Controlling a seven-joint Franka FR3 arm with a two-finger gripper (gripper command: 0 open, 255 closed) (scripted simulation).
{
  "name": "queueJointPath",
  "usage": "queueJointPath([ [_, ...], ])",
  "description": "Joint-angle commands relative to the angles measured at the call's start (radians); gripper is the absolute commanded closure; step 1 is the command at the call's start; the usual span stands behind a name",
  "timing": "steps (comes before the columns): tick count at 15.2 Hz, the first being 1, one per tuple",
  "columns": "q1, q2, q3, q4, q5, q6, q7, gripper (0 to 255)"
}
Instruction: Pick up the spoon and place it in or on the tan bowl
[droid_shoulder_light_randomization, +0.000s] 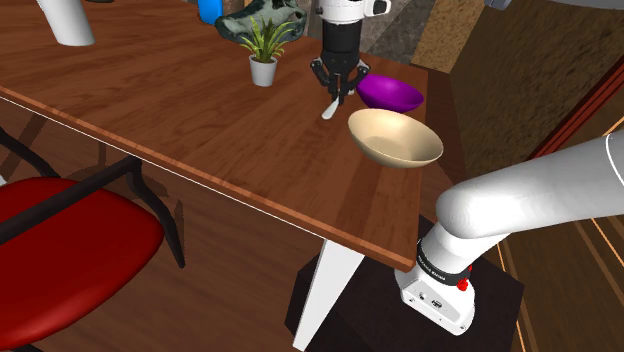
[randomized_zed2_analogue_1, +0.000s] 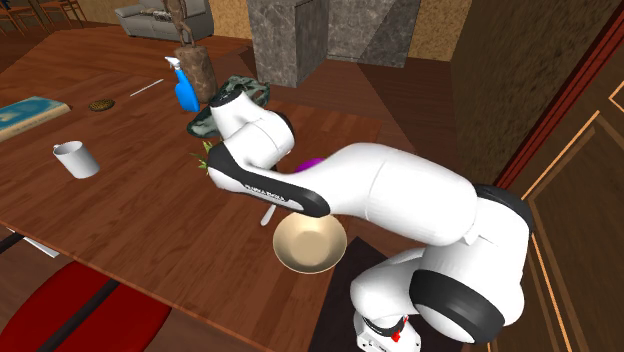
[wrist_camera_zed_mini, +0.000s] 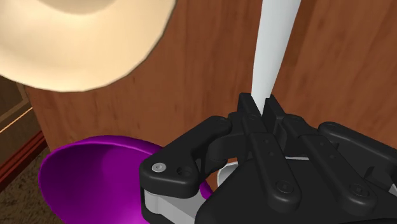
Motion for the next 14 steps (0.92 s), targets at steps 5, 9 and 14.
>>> queueJointPath([
  [5,-0.008,0.014,-0.008,0.091,-0.011,-0.078,-0.007,255],
  [9,-0.013,0.026,-0.012,0.155,-0.018,-0.130,-0.010,255],
  [14,-0.021,0.046,-0.014,0.239,-0.027,-0.195,-0.013,255],
])
